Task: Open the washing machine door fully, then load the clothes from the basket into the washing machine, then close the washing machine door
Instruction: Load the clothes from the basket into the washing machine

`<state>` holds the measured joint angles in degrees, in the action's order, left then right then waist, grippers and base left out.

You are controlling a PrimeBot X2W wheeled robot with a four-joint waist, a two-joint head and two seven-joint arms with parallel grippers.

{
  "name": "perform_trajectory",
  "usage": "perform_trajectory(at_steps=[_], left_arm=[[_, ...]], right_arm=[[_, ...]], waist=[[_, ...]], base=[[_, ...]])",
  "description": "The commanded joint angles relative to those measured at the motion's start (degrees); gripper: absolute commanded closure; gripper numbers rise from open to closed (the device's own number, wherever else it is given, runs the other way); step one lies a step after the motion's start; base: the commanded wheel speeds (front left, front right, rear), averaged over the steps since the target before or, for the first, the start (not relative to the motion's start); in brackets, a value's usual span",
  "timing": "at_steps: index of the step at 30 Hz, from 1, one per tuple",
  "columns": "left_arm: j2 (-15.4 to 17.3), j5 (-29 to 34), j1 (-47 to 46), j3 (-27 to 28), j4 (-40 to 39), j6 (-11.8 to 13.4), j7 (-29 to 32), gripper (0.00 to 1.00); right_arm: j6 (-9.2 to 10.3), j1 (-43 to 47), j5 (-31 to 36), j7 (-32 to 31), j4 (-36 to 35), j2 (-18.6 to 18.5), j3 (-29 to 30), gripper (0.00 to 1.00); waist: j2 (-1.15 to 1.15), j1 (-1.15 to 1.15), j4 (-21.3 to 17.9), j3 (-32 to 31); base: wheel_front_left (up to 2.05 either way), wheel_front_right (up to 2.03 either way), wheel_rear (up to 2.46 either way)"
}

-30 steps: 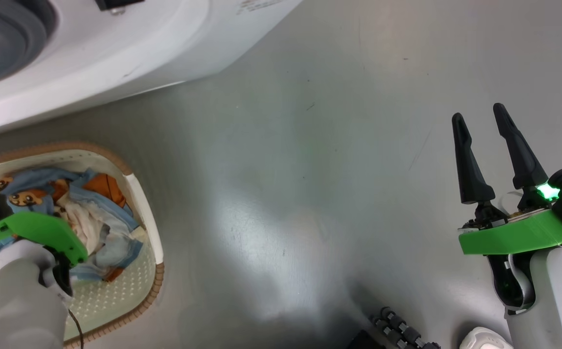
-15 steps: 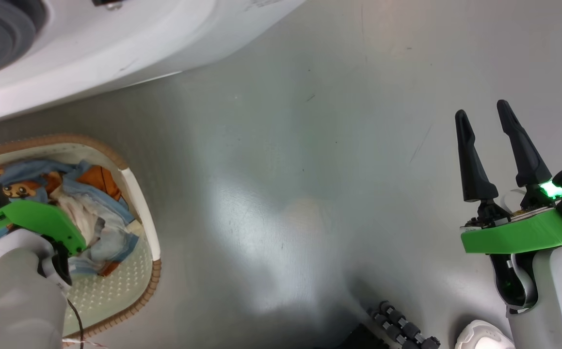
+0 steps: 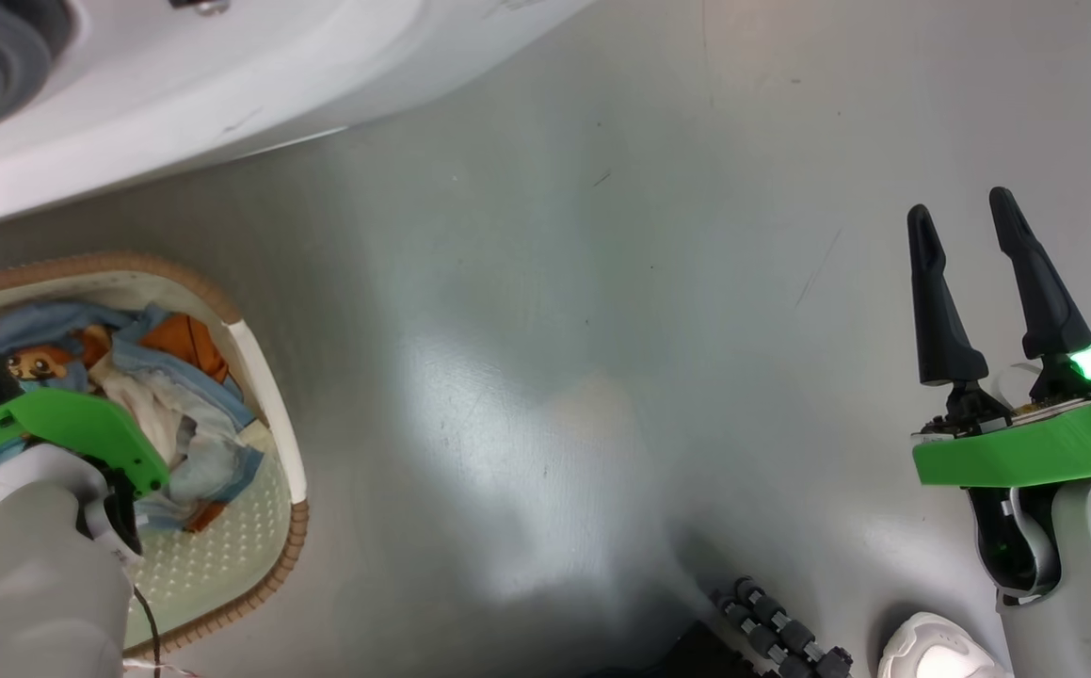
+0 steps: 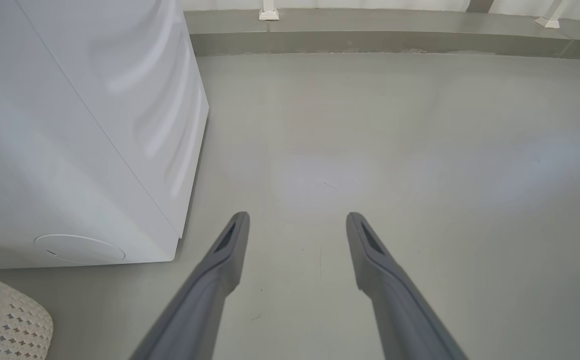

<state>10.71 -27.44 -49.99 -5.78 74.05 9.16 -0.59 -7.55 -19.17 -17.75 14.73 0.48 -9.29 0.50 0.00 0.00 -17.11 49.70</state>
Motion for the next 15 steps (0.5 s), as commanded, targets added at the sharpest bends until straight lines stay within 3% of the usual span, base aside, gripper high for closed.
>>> perform_trajectory(at_steps=[1, 4, 5, 15], left_arm=[[1.46, -0.38, 1.77, 0.65, -0.11, 0.17, -0.32, 0.45], [1.11, -0.30, 2.02, 0.24, -0.11, 0.24, -0.48, 0.71], [1.07, -0.32, 2.10, 0.18, -0.11, 0.34, -0.70, 1.00], [0.19, -1.17, 3.64, -0.09, -0.10, -0.15, -1.74, 1.00]], right_arm=[[0.06, 0.63, -0.23, 0.27, -1.31, -1.11, -0.58, 0.00], [0.06, 0.65, -0.08, 0.27, -1.20, -1.07, -0.51, 0.00], [0.06, 0.64, -0.05, 0.27, -1.15, -1.04, -0.55, 0.00], [0.06, 0.86, 0.10, 0.27, -0.65, -1.04, -0.45, 0.00]], waist=[[0.00, 0.00, 0.12, 0.05], [0.00, 0.00, 0.36, -0.11], [0.00, 0.00, 0.42, -0.18], [0.00, 0.00, 1.48, -1.77]], base=[[0.00, 0.00, 0.00], [0.00, 0.00, 0.00], [0.00, 0.00, 0.00], [0.00, 0.00, 0.00]])
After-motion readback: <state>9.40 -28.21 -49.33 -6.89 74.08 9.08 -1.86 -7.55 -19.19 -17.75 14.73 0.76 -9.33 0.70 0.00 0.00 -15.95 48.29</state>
